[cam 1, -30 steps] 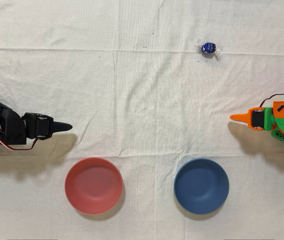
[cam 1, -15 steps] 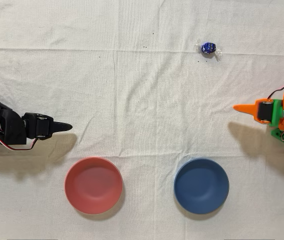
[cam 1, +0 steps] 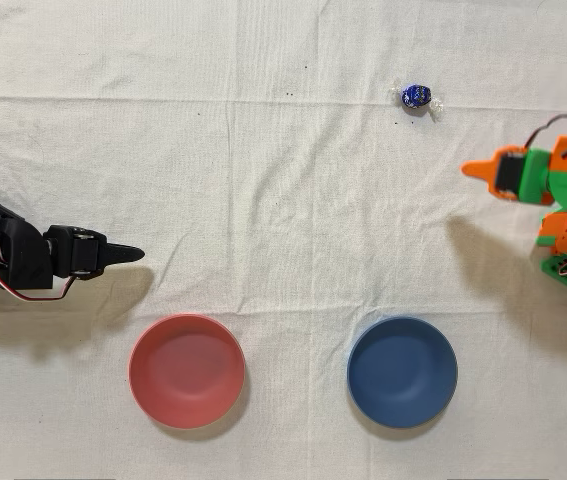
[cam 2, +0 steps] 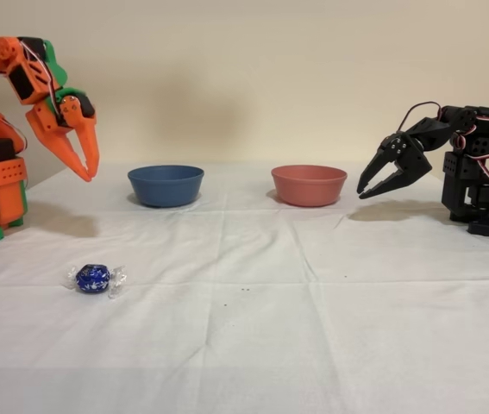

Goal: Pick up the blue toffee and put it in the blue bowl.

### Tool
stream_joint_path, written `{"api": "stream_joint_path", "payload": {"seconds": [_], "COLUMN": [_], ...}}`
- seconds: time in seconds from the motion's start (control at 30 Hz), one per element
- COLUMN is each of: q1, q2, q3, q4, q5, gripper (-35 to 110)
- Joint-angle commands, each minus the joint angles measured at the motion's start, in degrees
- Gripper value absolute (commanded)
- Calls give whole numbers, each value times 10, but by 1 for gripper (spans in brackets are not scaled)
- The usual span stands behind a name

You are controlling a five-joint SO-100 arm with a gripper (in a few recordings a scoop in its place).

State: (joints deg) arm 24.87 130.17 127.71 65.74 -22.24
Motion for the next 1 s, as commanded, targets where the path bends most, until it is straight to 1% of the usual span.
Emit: {"api": "stream_joint_path", "payload": {"seconds": [0.0, 0.43, 0.67, 0.97], "q1": [40, 173, 201, 188], "q2": [-48, -207, -262, -267], "q3": [-74, -169, -207, -194], "q4": [-5, -32, -34, -31], "q5": [14, 113, 137, 153], "gripper": [0, 0, 3, 20]}}
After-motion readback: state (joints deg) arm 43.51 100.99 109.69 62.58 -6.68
